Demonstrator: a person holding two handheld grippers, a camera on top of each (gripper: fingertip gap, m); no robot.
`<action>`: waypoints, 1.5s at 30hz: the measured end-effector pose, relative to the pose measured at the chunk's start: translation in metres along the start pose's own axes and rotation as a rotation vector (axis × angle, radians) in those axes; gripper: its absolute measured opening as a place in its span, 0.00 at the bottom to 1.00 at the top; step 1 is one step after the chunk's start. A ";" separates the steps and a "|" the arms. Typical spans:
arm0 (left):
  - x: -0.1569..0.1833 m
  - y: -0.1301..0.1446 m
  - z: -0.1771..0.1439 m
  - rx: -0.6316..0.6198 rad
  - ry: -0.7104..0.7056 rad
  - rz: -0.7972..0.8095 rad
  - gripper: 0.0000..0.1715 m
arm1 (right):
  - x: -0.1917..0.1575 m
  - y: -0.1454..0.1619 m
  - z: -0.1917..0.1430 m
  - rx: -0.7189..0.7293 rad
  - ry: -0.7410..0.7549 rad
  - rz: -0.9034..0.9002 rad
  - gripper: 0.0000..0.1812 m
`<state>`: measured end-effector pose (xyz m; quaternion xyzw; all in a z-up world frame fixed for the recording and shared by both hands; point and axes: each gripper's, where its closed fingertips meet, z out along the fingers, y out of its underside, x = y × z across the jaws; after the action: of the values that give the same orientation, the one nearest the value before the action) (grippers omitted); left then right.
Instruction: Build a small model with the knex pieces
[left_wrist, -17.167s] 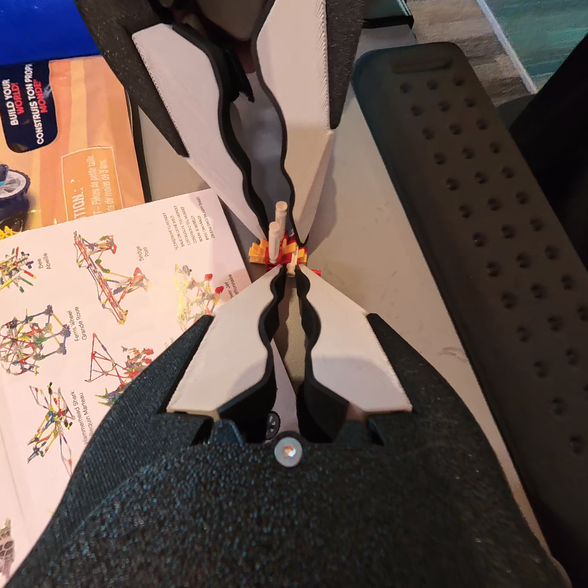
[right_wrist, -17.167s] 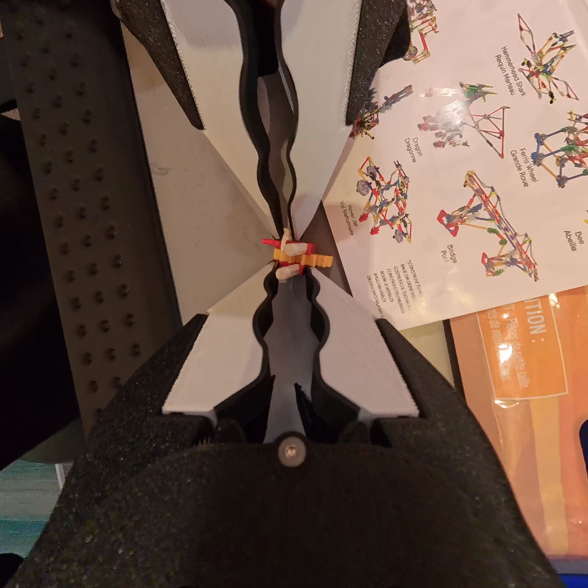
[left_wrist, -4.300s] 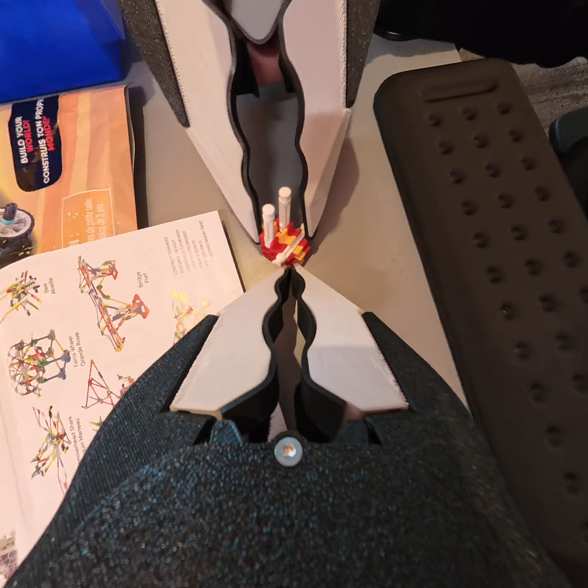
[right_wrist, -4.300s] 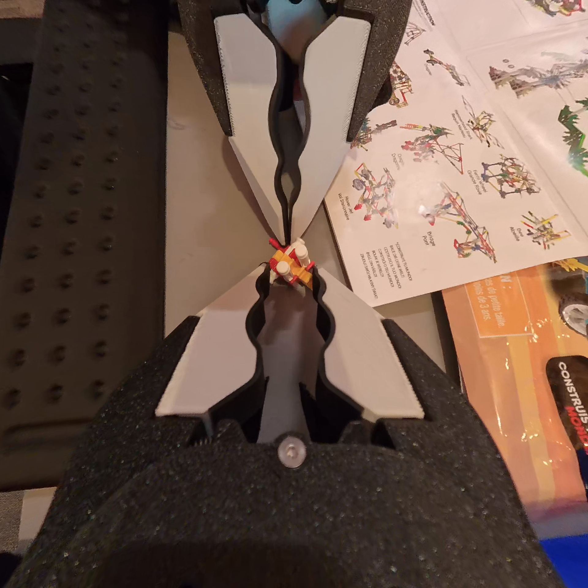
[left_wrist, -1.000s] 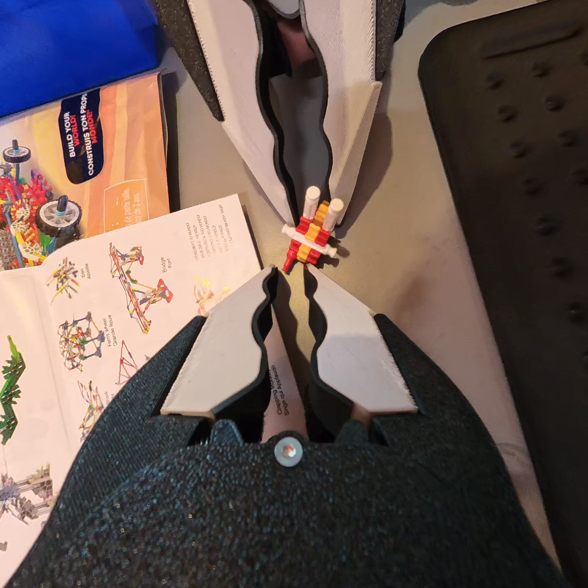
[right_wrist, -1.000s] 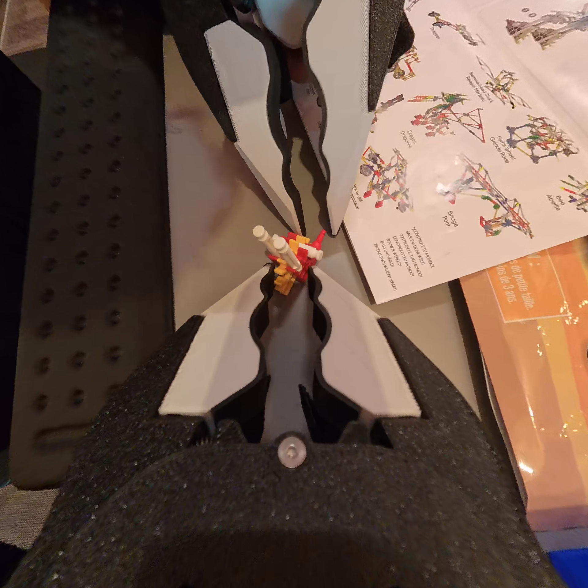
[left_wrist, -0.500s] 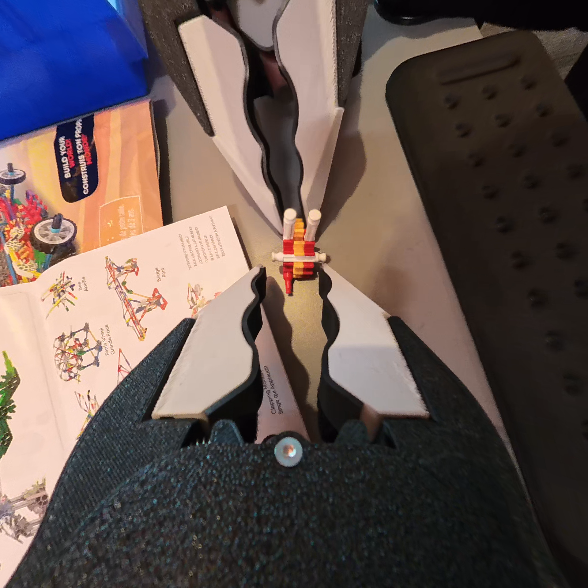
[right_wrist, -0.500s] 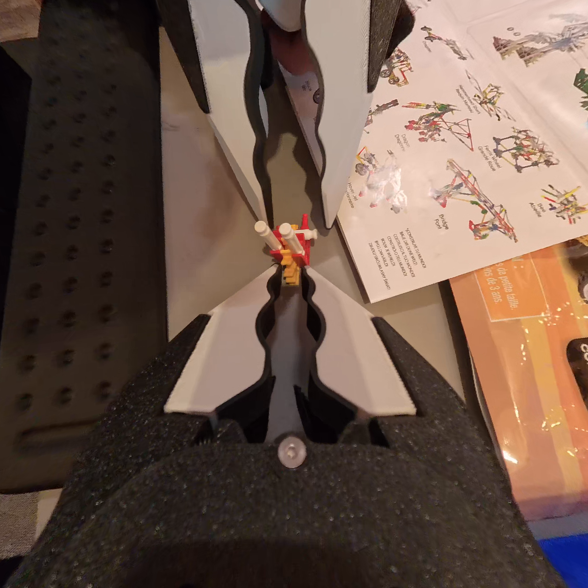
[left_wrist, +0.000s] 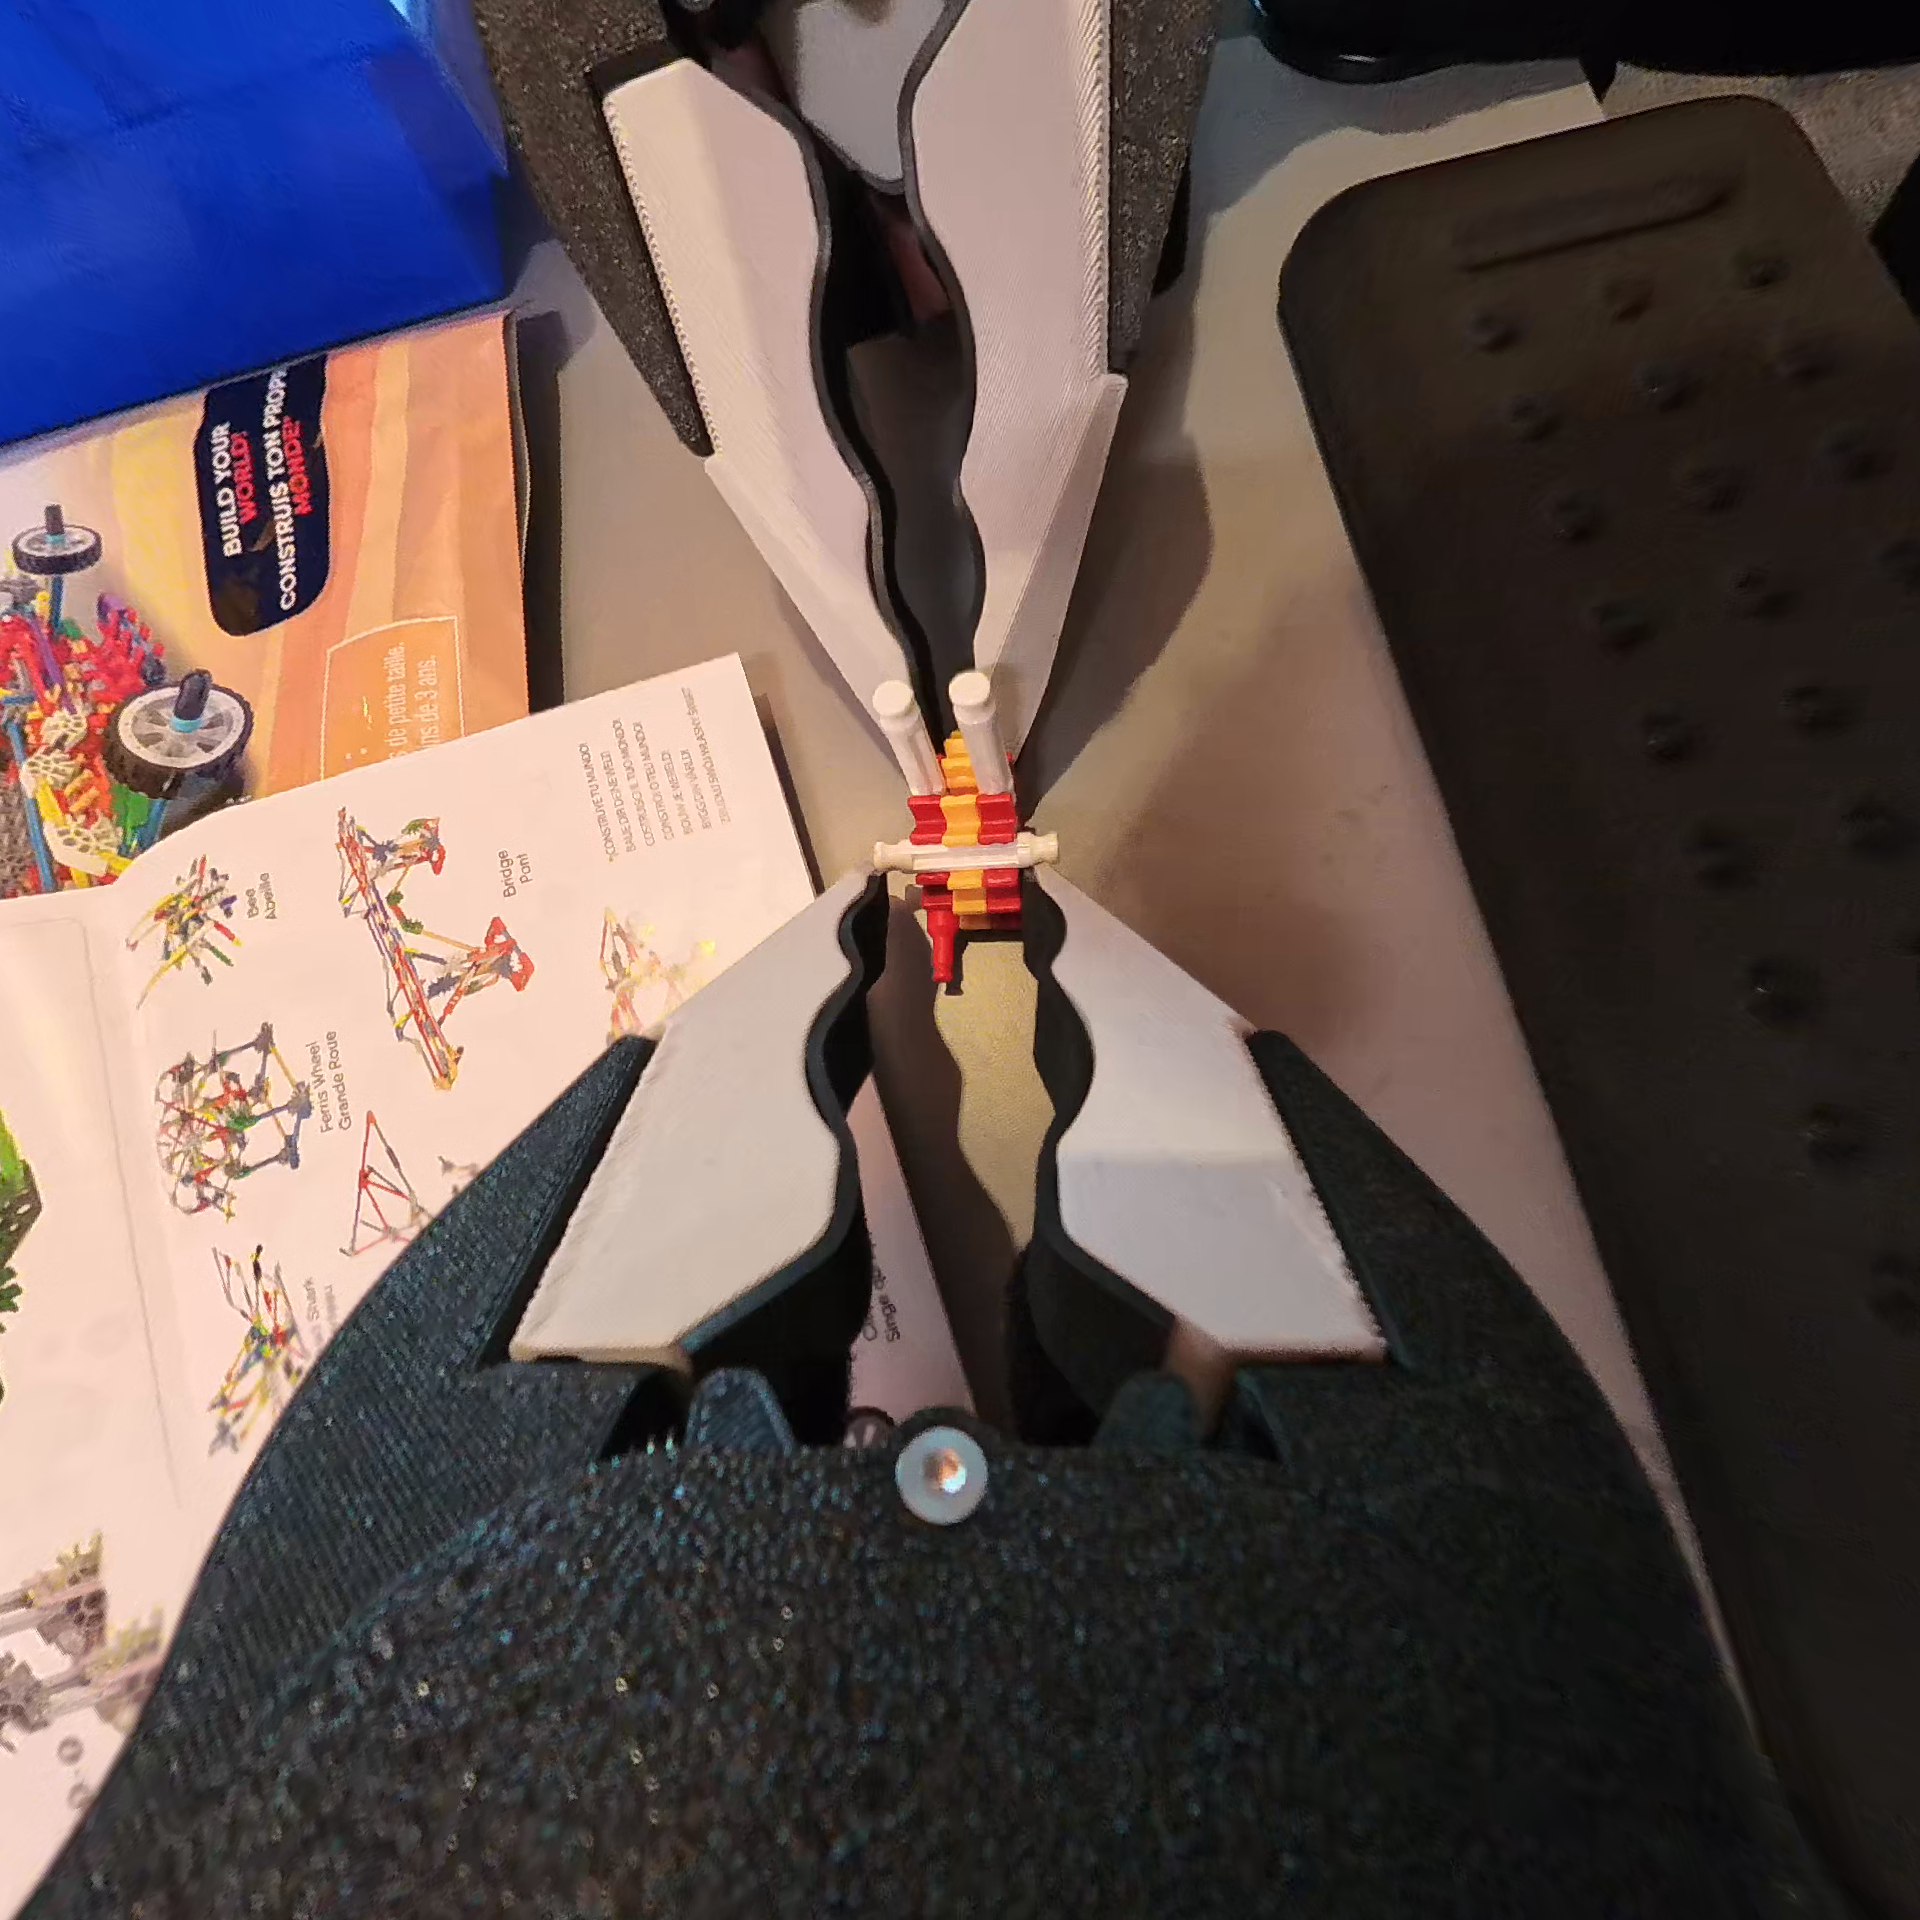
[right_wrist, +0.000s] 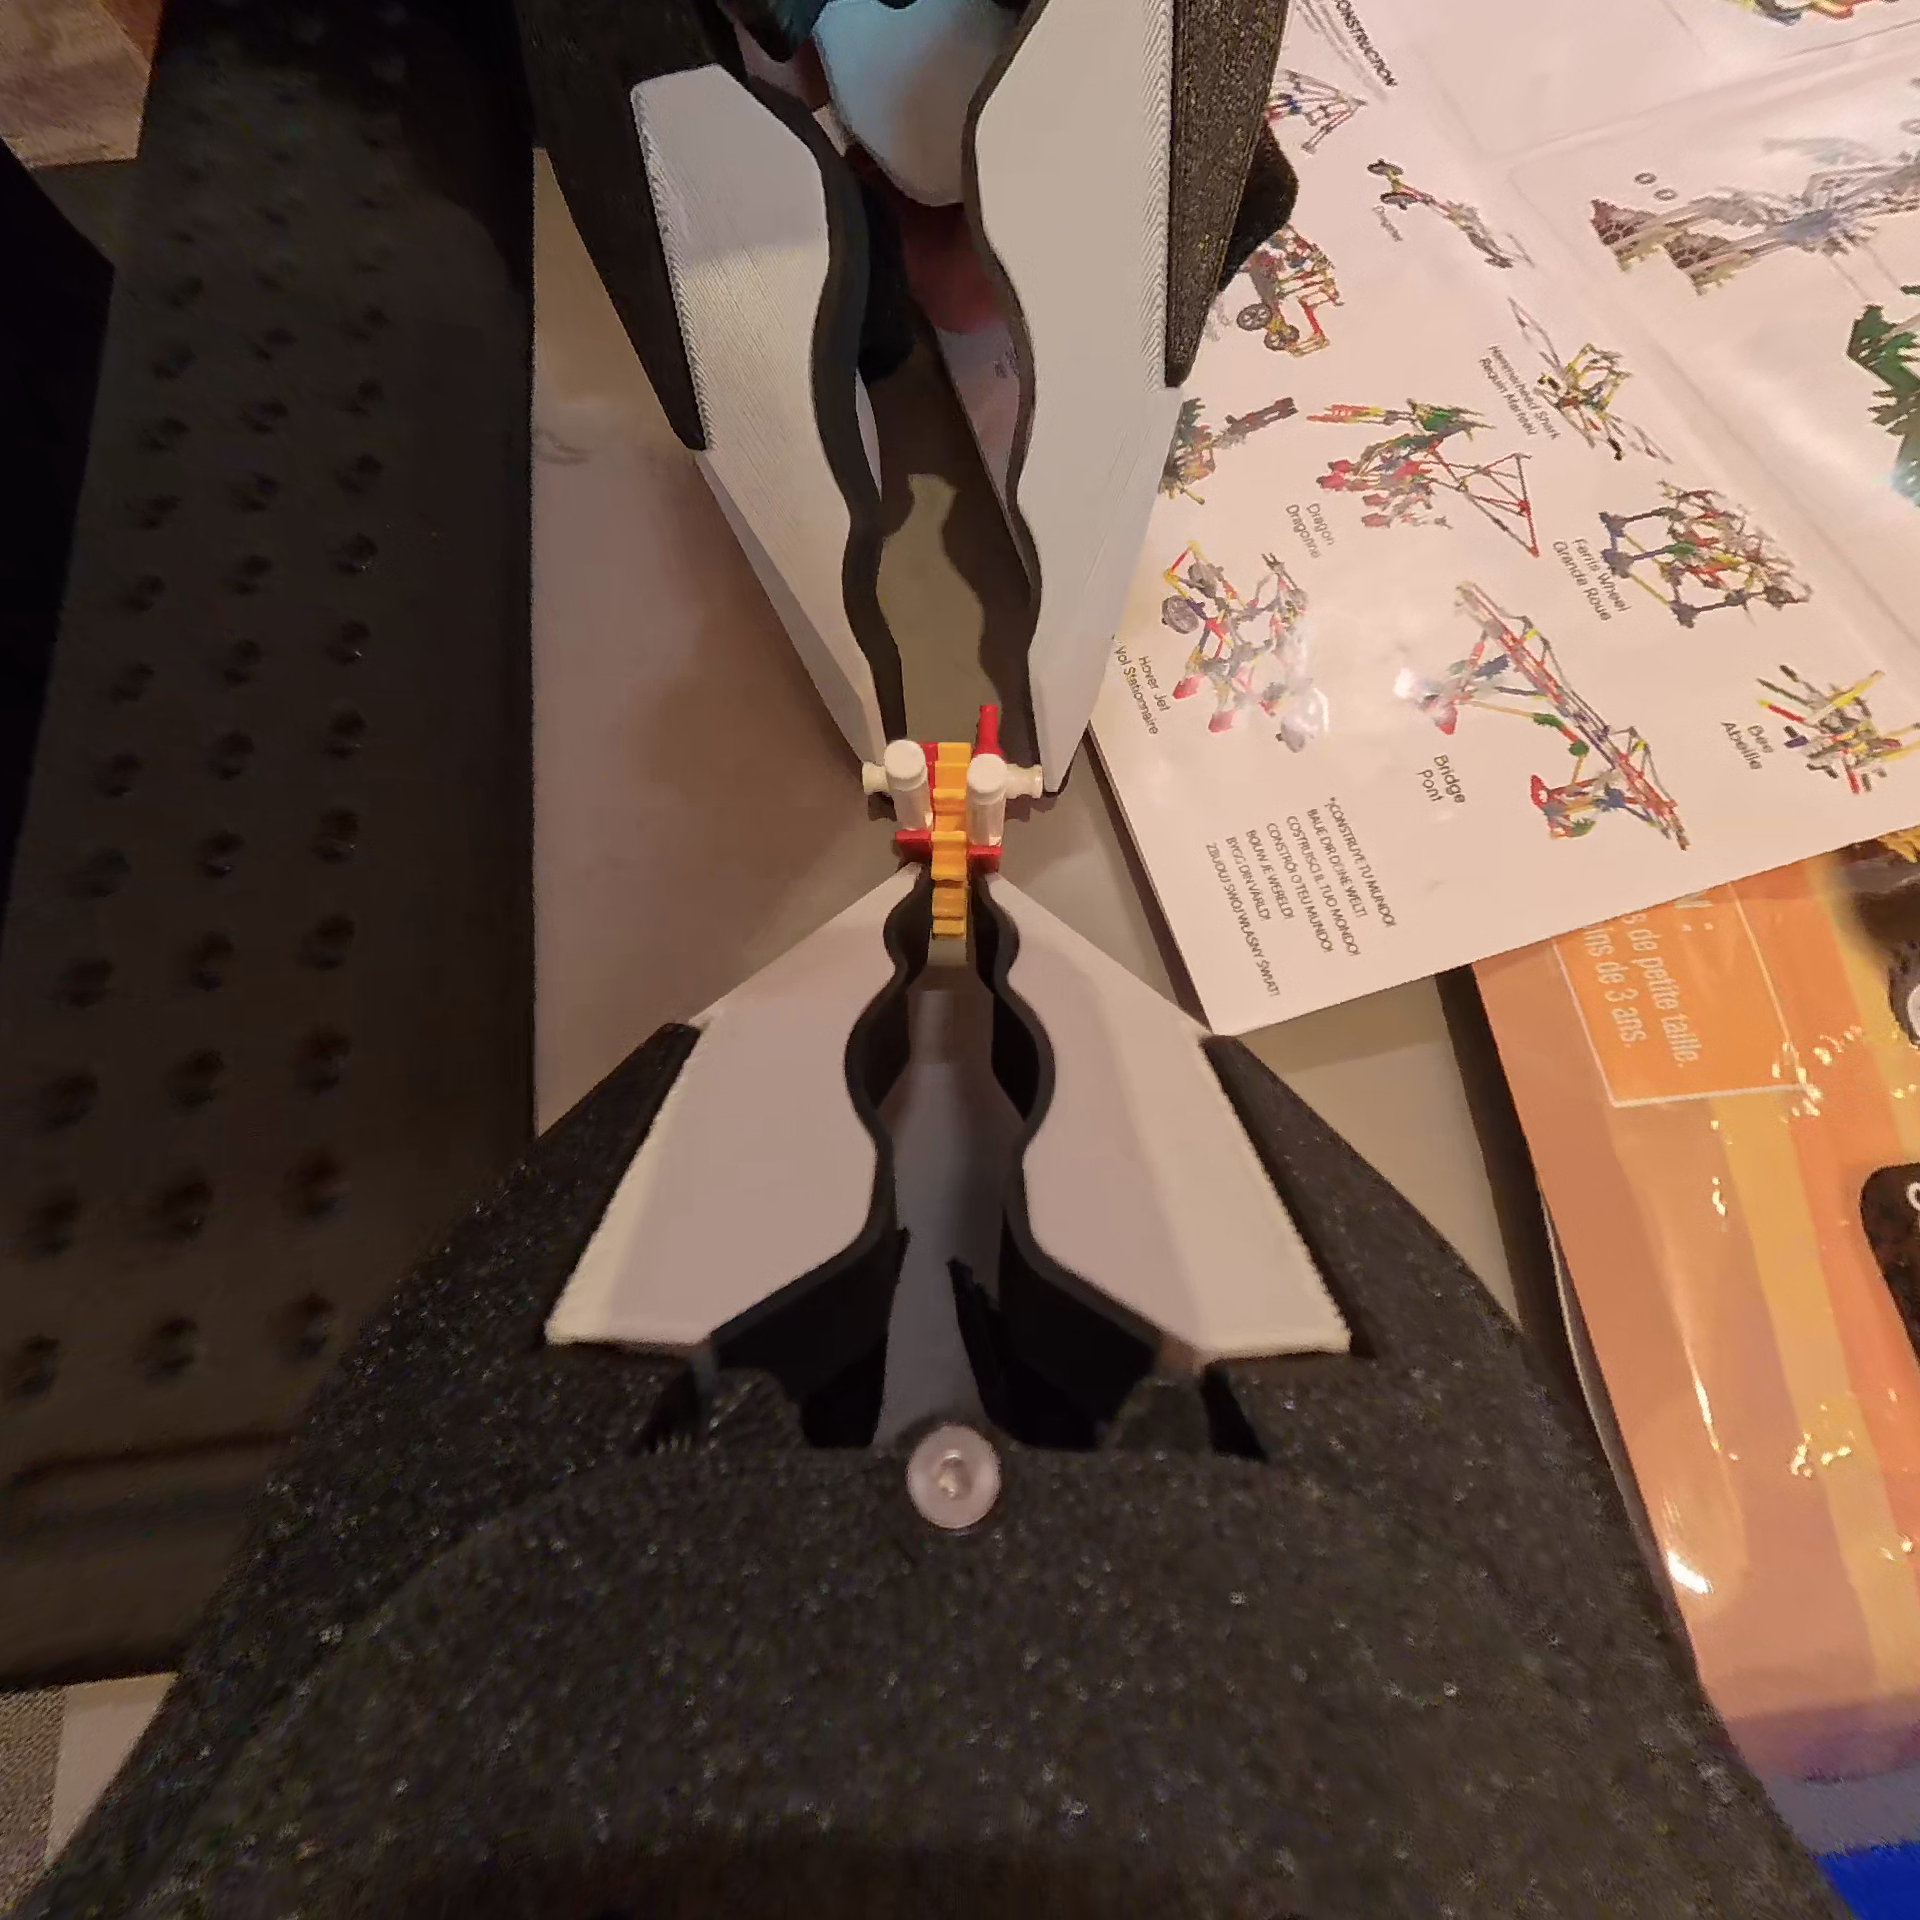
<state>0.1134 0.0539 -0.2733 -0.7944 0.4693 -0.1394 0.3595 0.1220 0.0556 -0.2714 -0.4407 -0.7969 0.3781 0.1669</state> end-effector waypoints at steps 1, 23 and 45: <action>0.000 0.001 0.000 -0.002 -0.006 0.002 0.13 | 0.000 -0.001 0.001 0.002 0.004 -0.004 0.03; 0.003 0.004 0.001 -0.031 -0.060 0.006 0.12 | -0.002 -0.005 0.005 0.010 0.083 -0.061 0.01; 0.005 0.000 -0.017 0.037 -0.088 -0.019 0.13 | -0.003 -0.004 0.006 0.009 0.051 -0.041 0.03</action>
<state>0.1064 0.0425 -0.2623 -0.7973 0.4428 -0.1163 0.3933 0.1173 0.0488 -0.2722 -0.4330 -0.7995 0.3670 0.1968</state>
